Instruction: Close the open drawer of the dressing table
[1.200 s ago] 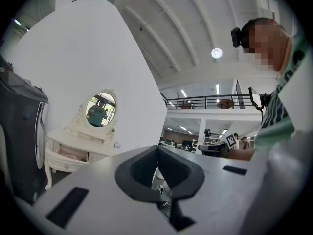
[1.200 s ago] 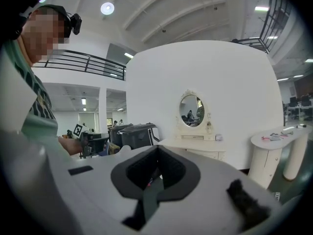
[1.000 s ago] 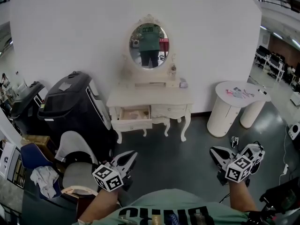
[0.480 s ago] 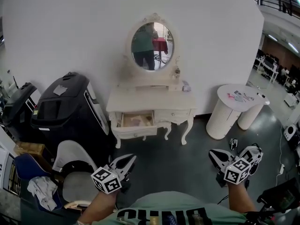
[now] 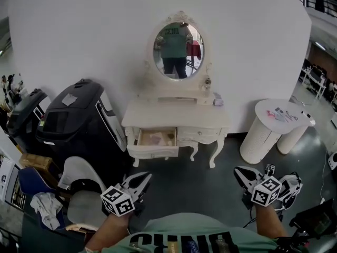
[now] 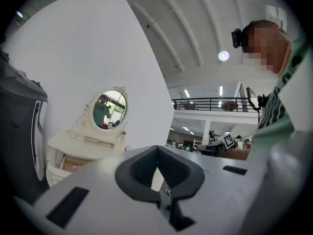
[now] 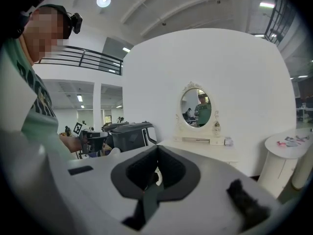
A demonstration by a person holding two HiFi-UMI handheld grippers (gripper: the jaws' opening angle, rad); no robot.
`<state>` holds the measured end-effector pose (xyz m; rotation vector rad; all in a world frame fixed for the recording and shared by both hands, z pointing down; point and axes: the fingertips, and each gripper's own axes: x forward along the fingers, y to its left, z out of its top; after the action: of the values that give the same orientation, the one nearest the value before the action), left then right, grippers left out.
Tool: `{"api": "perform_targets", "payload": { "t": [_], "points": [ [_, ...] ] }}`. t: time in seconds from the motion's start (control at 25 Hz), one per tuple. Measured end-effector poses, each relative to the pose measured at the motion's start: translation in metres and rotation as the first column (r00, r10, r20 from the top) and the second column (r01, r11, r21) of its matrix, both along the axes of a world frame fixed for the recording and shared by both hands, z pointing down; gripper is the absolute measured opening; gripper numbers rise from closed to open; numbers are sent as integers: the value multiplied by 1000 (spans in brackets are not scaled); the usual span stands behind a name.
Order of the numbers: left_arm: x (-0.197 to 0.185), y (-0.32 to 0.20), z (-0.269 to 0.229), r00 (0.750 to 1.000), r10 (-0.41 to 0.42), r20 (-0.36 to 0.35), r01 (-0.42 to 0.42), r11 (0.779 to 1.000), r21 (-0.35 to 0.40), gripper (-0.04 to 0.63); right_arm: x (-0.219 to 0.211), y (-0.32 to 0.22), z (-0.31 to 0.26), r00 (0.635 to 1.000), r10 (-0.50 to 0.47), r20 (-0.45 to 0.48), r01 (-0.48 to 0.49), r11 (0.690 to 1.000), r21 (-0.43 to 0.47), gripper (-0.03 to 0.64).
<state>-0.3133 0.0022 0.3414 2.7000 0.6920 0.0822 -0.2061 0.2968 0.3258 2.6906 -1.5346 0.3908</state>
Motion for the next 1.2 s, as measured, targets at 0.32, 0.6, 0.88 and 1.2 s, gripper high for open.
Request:
{"api": "perform_targets", "payload": {
  "t": [0.32, 0.6, 0.88, 1.2],
  "points": [
    [76, 76, -16, 992, -119, -45, 119, 993, -3, 8, 114, 53, -18, 991, -124, -44, 125, 992, 29, 11],
    [122, 127, -14, 986, -160, -36, 160, 987, -13, 8, 175, 95, -10, 985, -168, -32, 169, 985, 40, 11],
    [160, 137, -8, 989, -150, -16, 150, 989, -15, 8, 207, 110, -1, 988, -154, -15, 154, 986, 58, 11],
    [220, 116, 2, 999, -46, -21, 45, 998, -41, 8, 240, 102, 6, 999, -54, -7, 54, 998, 34, 11]
  ]
}}
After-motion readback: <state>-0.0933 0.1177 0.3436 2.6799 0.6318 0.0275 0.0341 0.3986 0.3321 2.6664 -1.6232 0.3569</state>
